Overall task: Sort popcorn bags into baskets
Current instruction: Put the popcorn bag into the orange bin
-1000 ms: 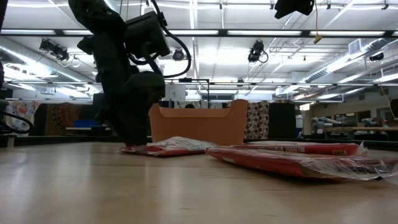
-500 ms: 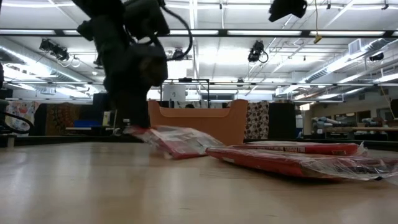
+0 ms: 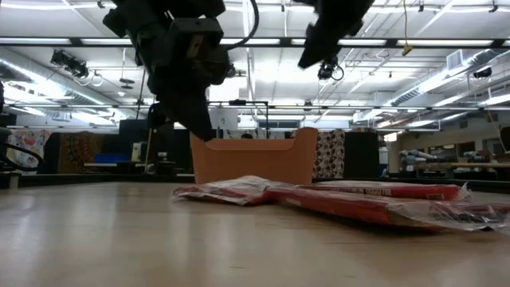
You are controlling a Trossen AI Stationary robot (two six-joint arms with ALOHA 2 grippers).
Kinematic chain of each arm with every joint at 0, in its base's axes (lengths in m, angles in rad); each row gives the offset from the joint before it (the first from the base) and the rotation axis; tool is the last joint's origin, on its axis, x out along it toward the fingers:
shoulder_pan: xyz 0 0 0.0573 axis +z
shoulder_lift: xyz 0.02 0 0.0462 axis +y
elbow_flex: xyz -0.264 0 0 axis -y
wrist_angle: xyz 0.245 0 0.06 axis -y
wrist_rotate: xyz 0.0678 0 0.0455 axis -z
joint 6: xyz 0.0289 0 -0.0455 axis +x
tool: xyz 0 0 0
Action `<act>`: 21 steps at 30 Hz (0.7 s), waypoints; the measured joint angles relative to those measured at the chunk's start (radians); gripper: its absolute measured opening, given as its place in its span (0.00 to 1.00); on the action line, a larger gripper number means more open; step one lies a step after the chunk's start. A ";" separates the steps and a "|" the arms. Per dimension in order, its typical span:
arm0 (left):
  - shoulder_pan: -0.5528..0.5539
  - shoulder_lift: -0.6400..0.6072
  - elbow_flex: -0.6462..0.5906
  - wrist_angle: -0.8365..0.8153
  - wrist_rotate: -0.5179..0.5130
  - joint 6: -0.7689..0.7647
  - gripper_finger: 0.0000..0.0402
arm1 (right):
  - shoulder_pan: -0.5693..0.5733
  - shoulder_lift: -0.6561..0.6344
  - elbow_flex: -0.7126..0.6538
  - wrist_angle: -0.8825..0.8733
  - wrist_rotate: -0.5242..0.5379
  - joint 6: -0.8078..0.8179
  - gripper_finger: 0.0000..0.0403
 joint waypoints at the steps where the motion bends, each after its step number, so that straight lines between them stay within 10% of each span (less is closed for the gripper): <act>1: 0.000 0.000 0.000 0.012 -0.002 0.006 0.00 | -0.004 0.018 0.000 0.009 -0.003 -0.025 0.32; 11: -0.040 0.002 0.000 0.072 0.015 -0.013 0.10 | -0.058 0.089 0.000 -0.025 0.030 -0.041 0.39; 21: -0.095 0.016 0.002 0.141 -0.358 -0.141 0.37 | -0.061 -0.046 0.000 -0.083 0.175 -0.008 0.39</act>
